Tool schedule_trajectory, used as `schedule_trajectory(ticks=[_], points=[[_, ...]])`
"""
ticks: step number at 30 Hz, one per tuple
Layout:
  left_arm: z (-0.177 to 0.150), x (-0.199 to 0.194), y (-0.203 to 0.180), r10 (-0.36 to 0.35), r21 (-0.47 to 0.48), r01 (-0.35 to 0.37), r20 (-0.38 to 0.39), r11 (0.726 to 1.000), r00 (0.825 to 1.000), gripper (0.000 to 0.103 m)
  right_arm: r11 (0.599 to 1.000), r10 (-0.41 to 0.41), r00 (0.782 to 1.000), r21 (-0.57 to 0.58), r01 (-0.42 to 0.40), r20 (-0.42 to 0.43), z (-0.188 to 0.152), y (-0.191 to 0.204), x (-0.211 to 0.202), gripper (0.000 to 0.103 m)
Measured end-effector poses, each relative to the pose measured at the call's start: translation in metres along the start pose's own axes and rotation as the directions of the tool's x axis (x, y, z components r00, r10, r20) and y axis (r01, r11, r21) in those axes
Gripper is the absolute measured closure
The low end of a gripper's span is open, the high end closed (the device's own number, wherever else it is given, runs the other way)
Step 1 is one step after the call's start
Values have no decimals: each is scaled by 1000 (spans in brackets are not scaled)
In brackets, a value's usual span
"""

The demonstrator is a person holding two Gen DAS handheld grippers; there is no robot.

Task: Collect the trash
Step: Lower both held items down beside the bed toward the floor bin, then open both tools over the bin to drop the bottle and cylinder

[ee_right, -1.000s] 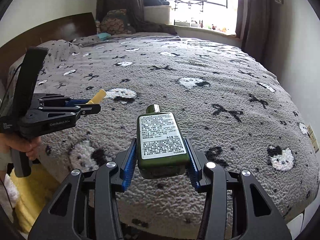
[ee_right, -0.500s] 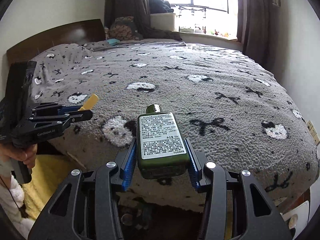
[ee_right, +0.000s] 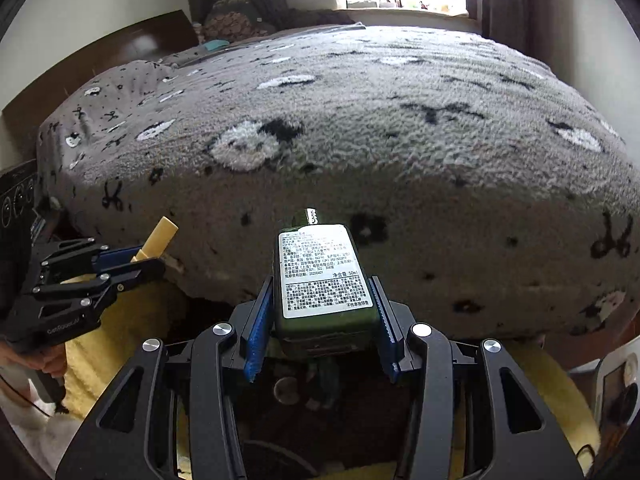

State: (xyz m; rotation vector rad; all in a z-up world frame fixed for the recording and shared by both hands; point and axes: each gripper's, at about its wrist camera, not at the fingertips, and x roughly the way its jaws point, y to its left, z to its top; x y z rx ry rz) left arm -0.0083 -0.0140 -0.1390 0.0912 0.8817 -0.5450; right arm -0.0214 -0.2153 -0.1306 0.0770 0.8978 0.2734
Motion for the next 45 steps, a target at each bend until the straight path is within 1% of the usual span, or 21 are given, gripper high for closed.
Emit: schedule_trajectory(ticks=[5, 9, 12, 19, 23, 27, 32, 37, 39, 41, 42, 43, 44, 45], points=[[-23, 30, 0, -14, -20, 12, -89, 1000, 996, 83, 1000, 3, 998, 11, -2, -67, -15, 2, 23, 57], [-38, 57, 5, -12, -56, 4, -151, 998, 988, 83, 1000, 7, 994, 25, -4, -113, -24, 0, 40, 57], [-49, 77, 11, -12, -83, -4, -201, 997, 979, 83, 999, 10, 988, 36, -4, -154, -31, -1, 54, 57], [-69, 112, 20, -56, -151, 10, -304, 988, 951, 83, 997, 19, 969, 76, 0, -248, -51, -6, 88, 57], [-76, 124, 27, -75, -176, 15, -336, 984, 939, 83, 996, 33, 956, 89, -8, -291, -58, -5, 103, 57], [-81, 133, 28, -90, -178, 26, -363, 984, 927, 83, 997, 30, 945, 80, -4, -325, -63, -2, 116, 57], [-85, 148, 27, -95, -175, 26, -396, 984, 913, 83, 995, 52, 927, 95, -18, -371, -70, -3, 131, 57], [-88, 156, 28, -109, -181, 35, -415, 983, 903, 83, 994, 61, 923, 108, -21, -380, -72, -4, 142, 57], [-90, 157, 28, -106, -187, 29, -420, 982, 901, 80, 993, 66, 923, 117, -22, -379, -72, -5, 144, 56], [-89, 156, 30, -101, -192, 21, -417, 981, 903, 66, 992, 67, 925, 125, -21, -375, -71, -11, 144, 55], [-90, 154, 30, -95, -193, 15, -414, 981, 905, 65, 992, 63, 926, 128, -17, -371, -70, -12, 143, 49], [-90, 152, 30, -89, -192, 9, -411, 981, 907, 64, 992, 57, 930, 129, -11, -364, -69, -13, 142, 46], [-88, 149, 32, -82, -193, 3, -406, 981, 910, 61, 991, 53, 932, 130, -6, -358, -65, -15, 139, 43], [-87, 147, 33, -75, -193, -4, -399, 981, 914, 59, 991, 49, 935, 134, -2, -351, -63, -17, 135, 42]])
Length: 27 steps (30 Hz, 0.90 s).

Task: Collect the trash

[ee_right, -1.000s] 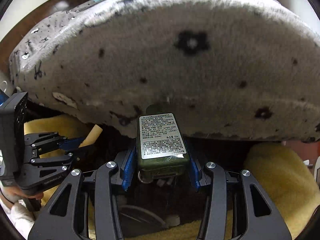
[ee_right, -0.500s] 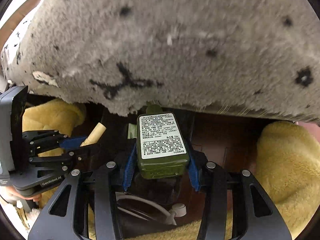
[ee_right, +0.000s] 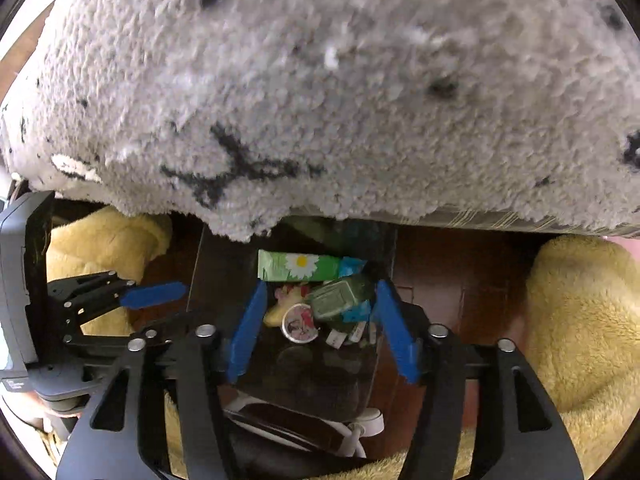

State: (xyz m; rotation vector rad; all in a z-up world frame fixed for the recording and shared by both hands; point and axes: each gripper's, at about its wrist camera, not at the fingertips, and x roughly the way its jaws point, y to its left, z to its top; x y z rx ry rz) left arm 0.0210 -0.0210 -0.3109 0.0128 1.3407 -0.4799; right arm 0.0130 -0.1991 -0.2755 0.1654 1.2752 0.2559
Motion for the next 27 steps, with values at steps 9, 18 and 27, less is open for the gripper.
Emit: schedule_trajectory(ticks=[9, 18, 27], points=[[5, -67, 3, 99, -10, -99, 186, 995, 978, 18, 994, -113, 977, 28, 110, 183, 9, -10, -72, 5], [27, -179, -27, 174, 9, -202, 471, 979, 865, 8, 965, -244, 852, 29, 260, 463, 20, 8, -177, 4], [40, -288, -66, 224, -9, -312, 716, 950, 661, 8, 946, -262, 675, 46, 320, 689, 41, 34, -280, 4]])
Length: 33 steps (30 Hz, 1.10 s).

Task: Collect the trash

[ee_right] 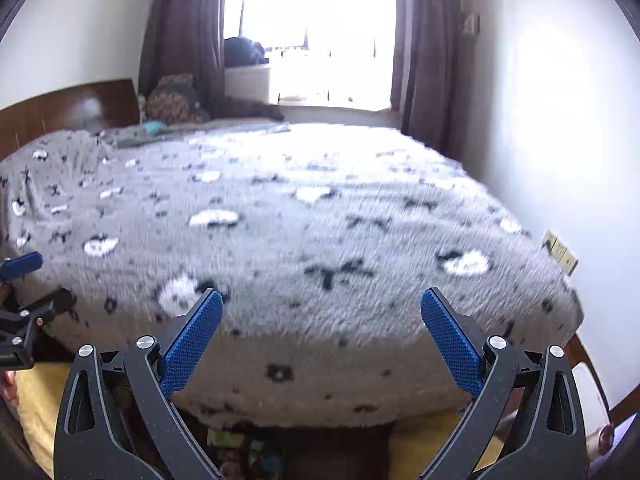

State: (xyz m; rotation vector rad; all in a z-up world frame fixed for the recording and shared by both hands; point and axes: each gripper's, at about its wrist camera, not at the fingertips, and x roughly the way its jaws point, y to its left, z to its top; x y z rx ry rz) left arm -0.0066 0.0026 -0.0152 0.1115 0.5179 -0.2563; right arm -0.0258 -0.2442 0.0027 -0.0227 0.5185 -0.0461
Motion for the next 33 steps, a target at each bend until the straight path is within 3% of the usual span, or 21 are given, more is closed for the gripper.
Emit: schedule_trajectory(ticks=[4, 10, 14, 17, 21, 33], points=[[32, -23, 3, 29, 9, -30, 74, 1000, 997, 8, 1000, -23, 998, -7, 24, 65, 27, 1, -16, 4], [55, -45, 2, 63, -3, -63, 103, 998, 993, 8, 999, -27, 994, 29, 24, 102, 49, -1, -36, 4], [50, -53, 1, 31, -65, -24, 108, 998, 994, 8, 994, 7, 996, 108, -17, 94, 38, -5, -46, 4], [45, -58, -1, 37, -80, -28, 116, 996, 993, 8, 995, 16, 998, 97, -22, 64, 29, 0, -46, 4], [40, -63, -4, 86, -81, -77, 120, 994, 989, 8, 998, -26, 997, 66, 21, 72, 23, 5, -51, 4], [38, -72, -9, 69, -87, -57, 143, 995, 987, 8, 994, -73, 990, 87, 62, 124, 19, 0, -65, 4]])
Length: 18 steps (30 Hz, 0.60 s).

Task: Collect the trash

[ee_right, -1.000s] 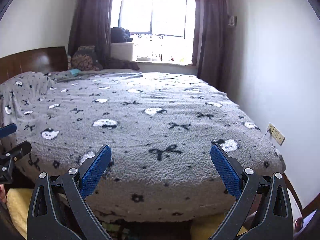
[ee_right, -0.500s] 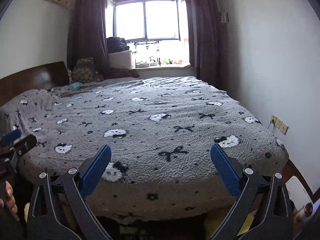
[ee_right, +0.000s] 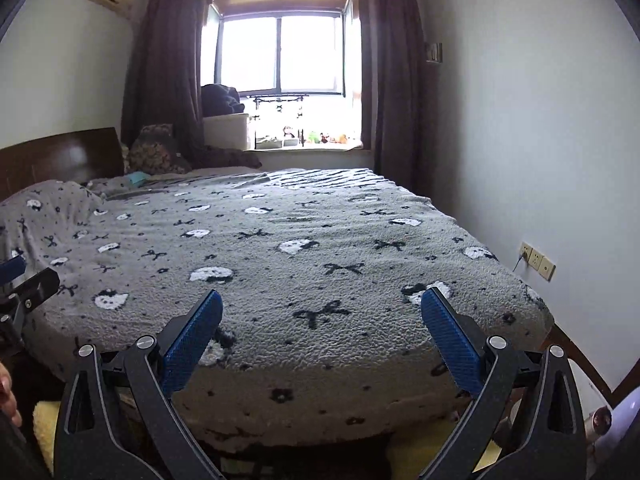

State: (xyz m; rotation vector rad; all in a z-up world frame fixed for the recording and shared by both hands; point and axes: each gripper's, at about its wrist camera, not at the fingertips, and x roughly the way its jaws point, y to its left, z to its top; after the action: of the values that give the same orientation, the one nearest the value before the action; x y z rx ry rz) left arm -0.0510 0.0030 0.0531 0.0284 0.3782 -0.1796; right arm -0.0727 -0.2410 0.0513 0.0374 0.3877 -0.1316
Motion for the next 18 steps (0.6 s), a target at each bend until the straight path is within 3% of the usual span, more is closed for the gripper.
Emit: schedule_trajectory(ticks=[18], points=[[-2, 0, 1, -13, -18, 13, 0, 1000, 1000, 8, 1000, 7, 1000, -12, -7, 13, 2, 9, -5, 4]])
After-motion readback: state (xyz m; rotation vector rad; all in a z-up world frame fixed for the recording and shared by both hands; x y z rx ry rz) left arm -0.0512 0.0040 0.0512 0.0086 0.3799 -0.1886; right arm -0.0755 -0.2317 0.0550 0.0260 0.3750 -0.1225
